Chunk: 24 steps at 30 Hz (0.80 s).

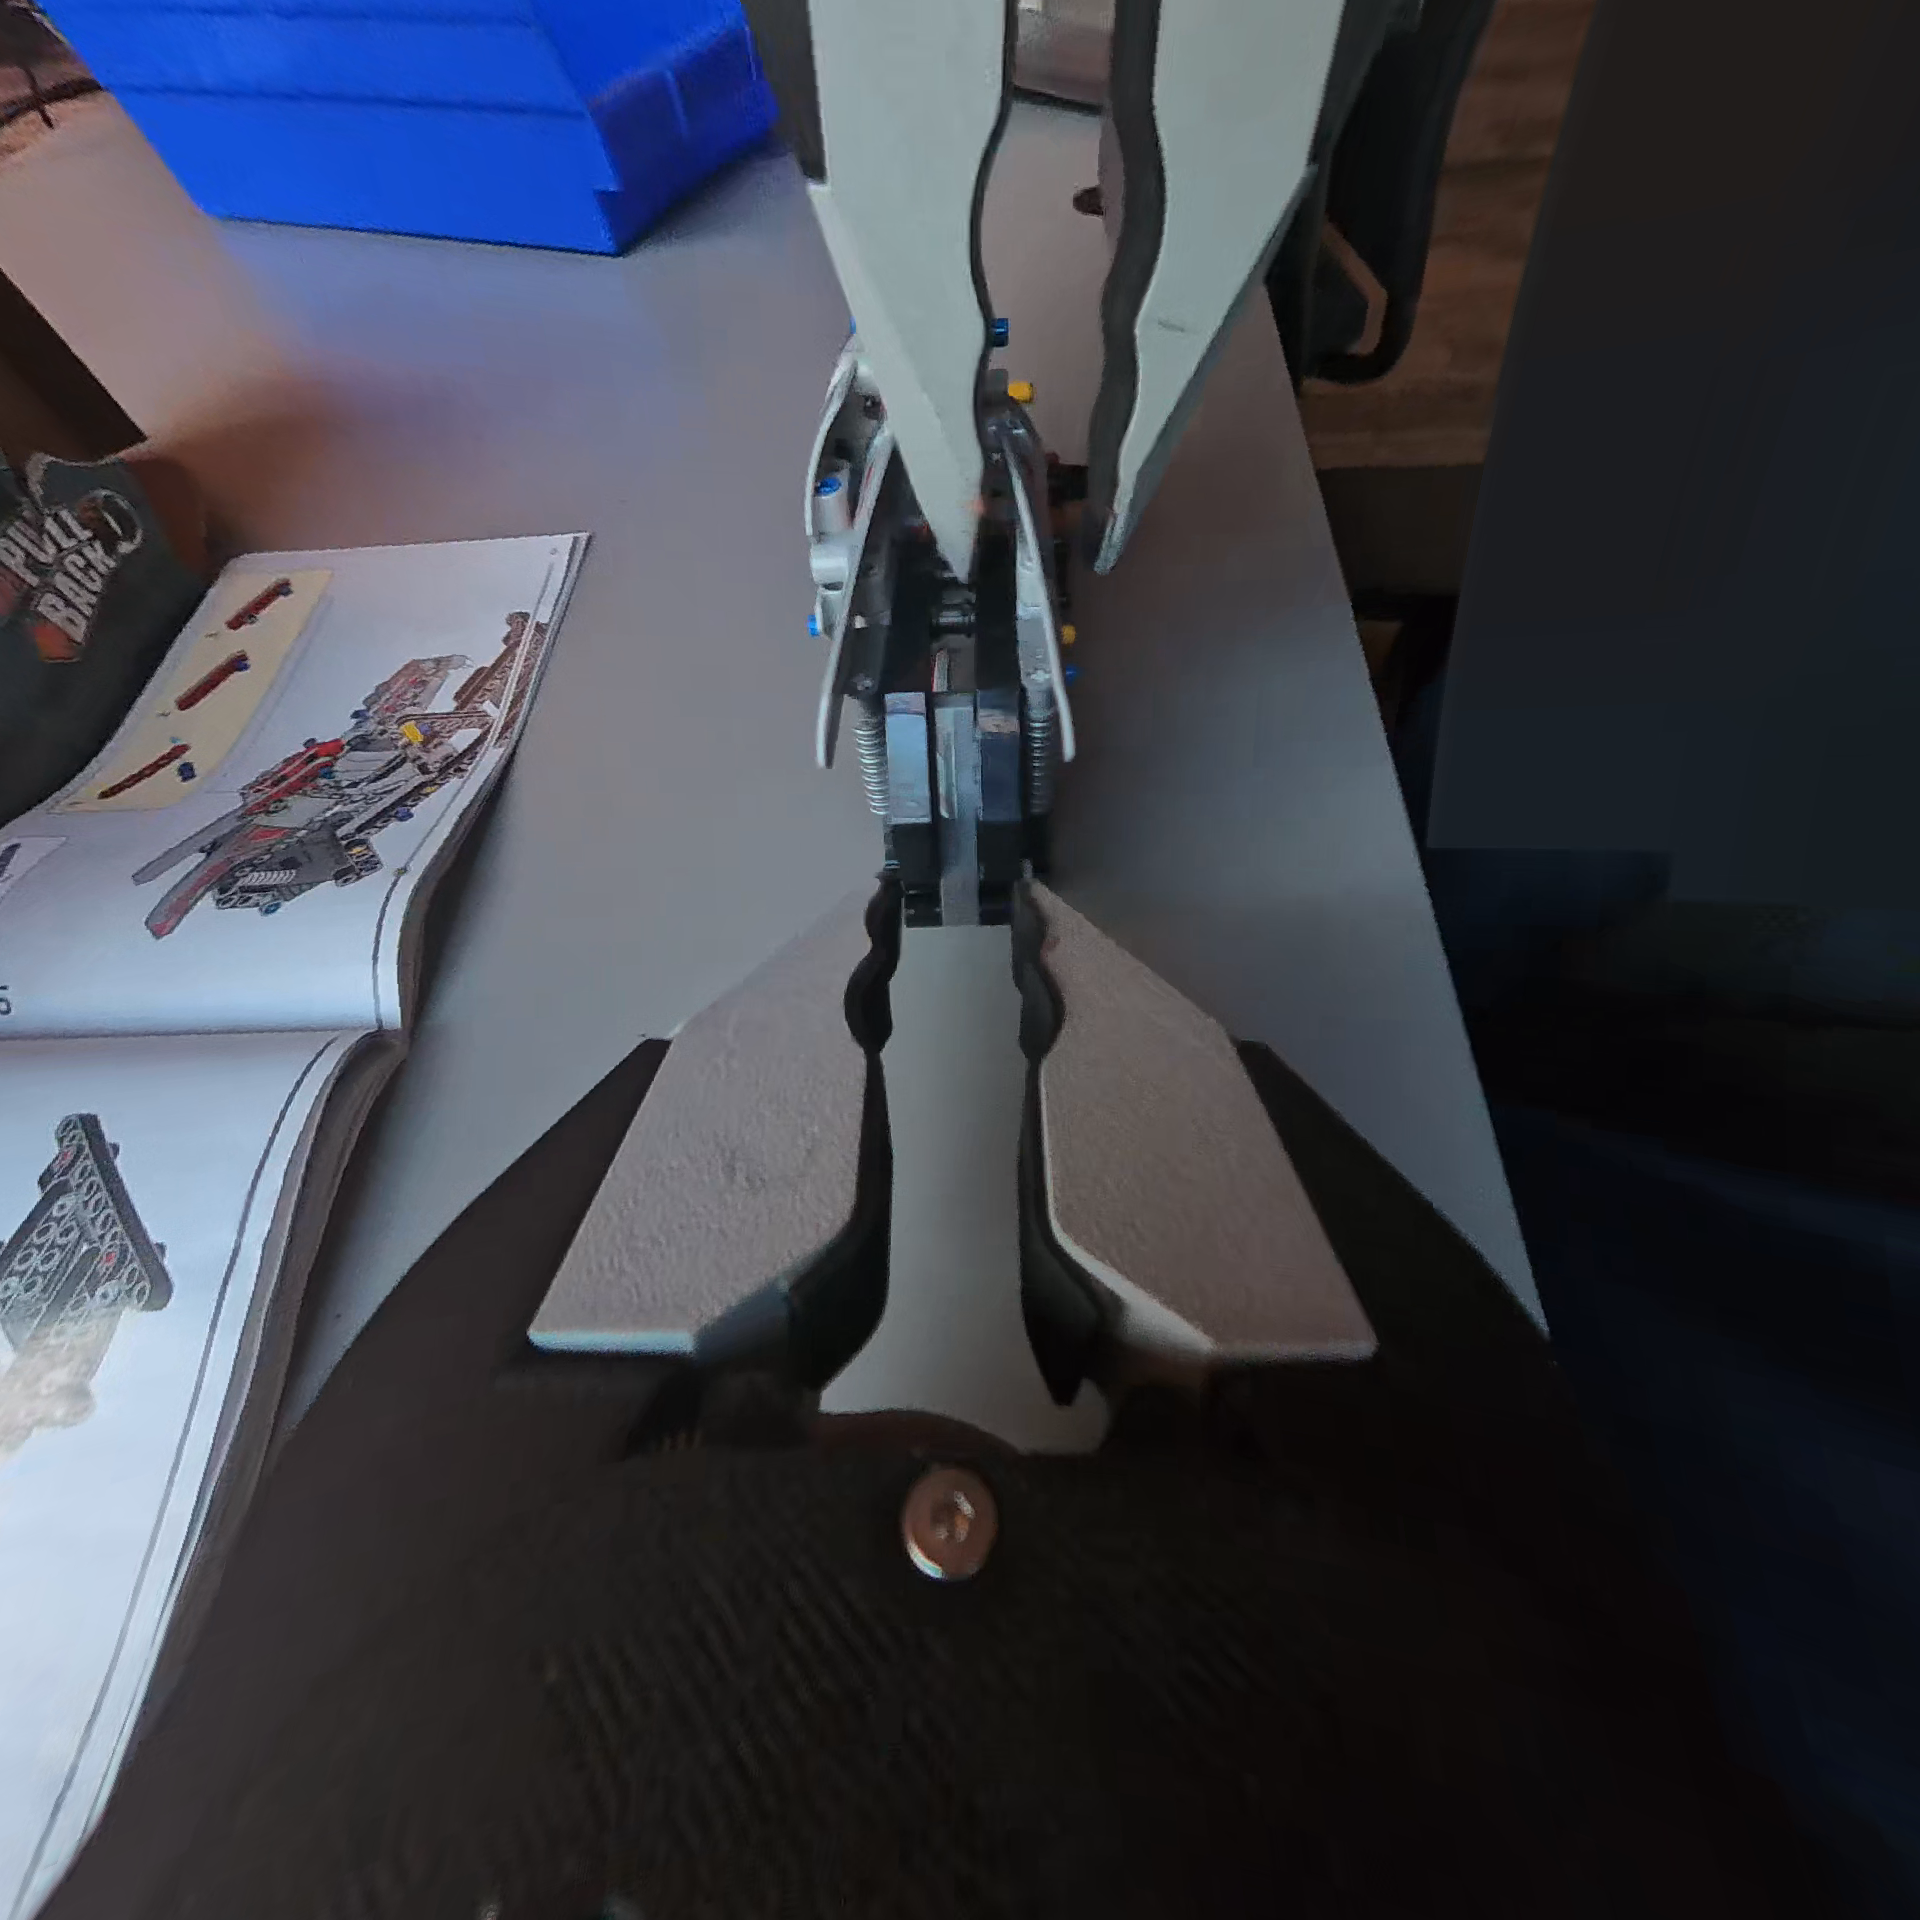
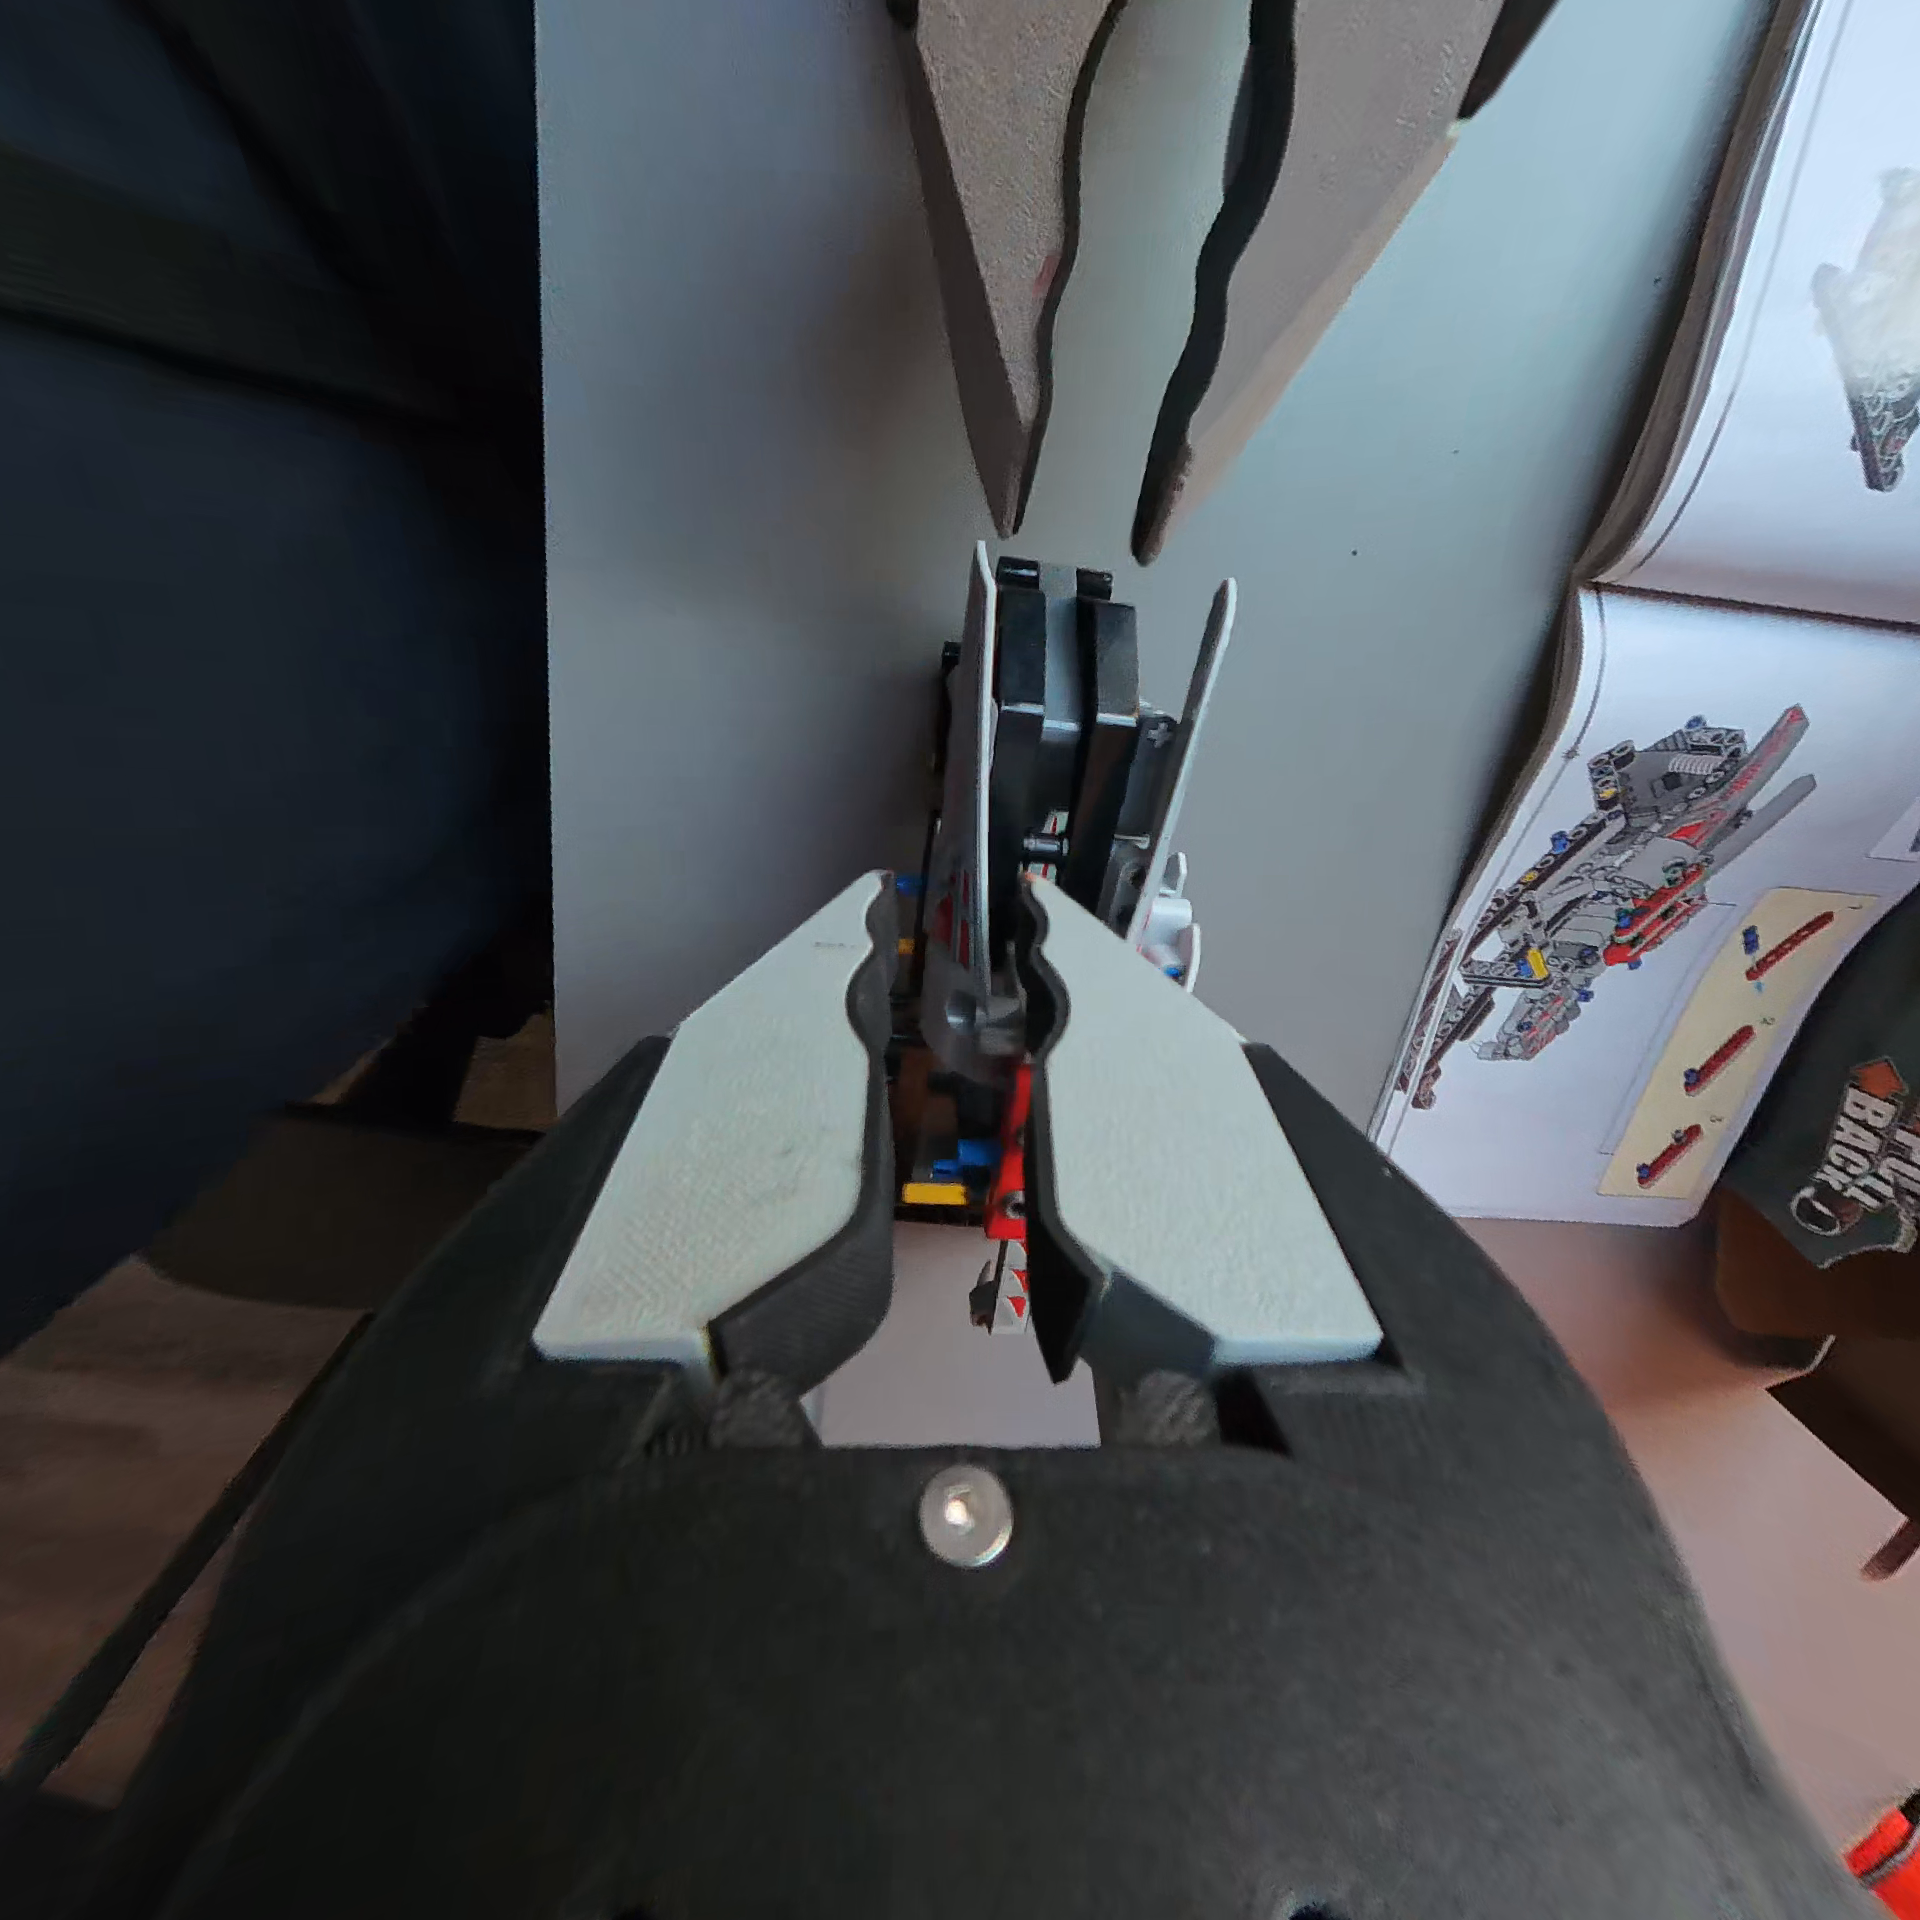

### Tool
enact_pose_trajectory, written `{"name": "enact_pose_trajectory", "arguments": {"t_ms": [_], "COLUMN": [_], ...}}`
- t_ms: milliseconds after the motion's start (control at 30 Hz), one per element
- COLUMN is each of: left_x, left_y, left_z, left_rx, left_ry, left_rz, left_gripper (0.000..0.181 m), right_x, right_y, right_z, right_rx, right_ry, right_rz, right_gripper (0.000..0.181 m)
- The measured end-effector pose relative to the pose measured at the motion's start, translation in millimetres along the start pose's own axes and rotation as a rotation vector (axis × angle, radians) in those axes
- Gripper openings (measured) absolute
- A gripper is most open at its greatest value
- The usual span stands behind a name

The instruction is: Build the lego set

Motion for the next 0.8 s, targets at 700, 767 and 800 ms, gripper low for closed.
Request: {"name": "enact_pose_trajectory", "arguments": {"t_ms": [700, 767, 800], "left_x": [4.7, 4.3, 4.5], "left_y": [12.3, 12.4, 12.5], "left_z": [11.1, 11.1, 11.0], "left_rx": [0.040, 0.039, 0.038], "left_ry": [-0.087, -0.094, -0.093], "left_rz": [-0.084, -0.090, -0.090], "left_gripper": [0.005, 0.004, 0.005], "right_x": [11.5, 11.8, 11.6], "right_y": [3.6, 3.6, 3.6], "right_z": [2.0, 2.0, 1.9], "right_rx": [-0.015, -0.019, -0.018], "right_ry": [0.041, 0.039, 0.036], "right_rz": [0.132, 0.138, 0.139], "right_gripper": [0.014, 0.014, 0.014]}}
Point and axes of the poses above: each gripper's, where its closed fingertips meet, y out along the fingers, z out of its top, x = y × z across the jaws, the point moved 5 cm from there along -y, back along the fingers, and after that the axes turned 6 degrees about -y, right-handed, at the moved point
